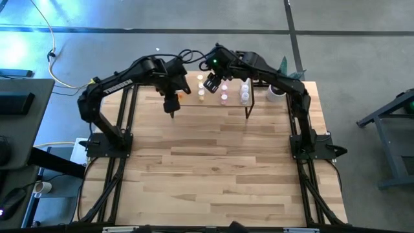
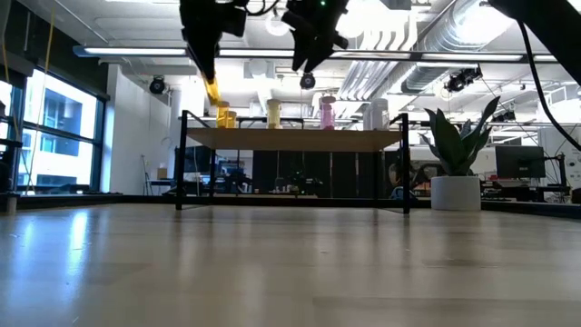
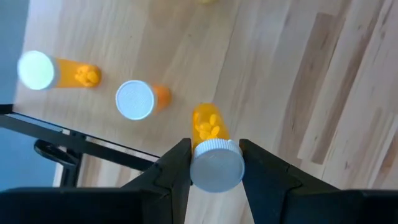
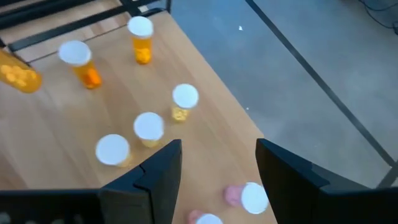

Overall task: Pick and place medicine bottles onto shelf by color
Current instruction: Put the orange pill bottle on the shelf aligned with other orange pill bottles

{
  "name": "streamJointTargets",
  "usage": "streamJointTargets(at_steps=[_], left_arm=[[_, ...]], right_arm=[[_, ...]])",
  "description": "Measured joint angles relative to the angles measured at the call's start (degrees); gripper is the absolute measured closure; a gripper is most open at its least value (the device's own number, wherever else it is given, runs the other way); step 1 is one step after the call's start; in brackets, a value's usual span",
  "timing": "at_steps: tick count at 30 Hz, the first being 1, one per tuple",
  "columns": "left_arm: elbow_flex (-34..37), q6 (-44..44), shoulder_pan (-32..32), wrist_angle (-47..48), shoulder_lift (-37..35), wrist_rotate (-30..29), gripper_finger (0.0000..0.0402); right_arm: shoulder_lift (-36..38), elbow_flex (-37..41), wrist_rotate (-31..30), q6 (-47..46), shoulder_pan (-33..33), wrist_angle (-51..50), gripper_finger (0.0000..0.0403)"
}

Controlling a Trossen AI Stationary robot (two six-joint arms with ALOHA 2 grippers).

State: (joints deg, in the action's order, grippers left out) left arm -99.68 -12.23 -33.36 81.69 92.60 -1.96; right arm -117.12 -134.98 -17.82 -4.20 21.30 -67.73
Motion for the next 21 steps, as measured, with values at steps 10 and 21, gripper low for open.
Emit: streamJointTargets(at_steps=[10, 21], left_arm=[[0.0, 1.47, 0.0, 0.02, 3.25, -0.19, 0.0286], [0.0, 1.61, -0.73, 0.57, 5.4, -0.15, 0.0286]], right_arm=[[0.0, 0.0, 0.01, 3.9, 3.51, -0.42, 0.0206], [-0.02, 0.0, 0.03, 4.72, 5.62, -1.32, 0.0206]])
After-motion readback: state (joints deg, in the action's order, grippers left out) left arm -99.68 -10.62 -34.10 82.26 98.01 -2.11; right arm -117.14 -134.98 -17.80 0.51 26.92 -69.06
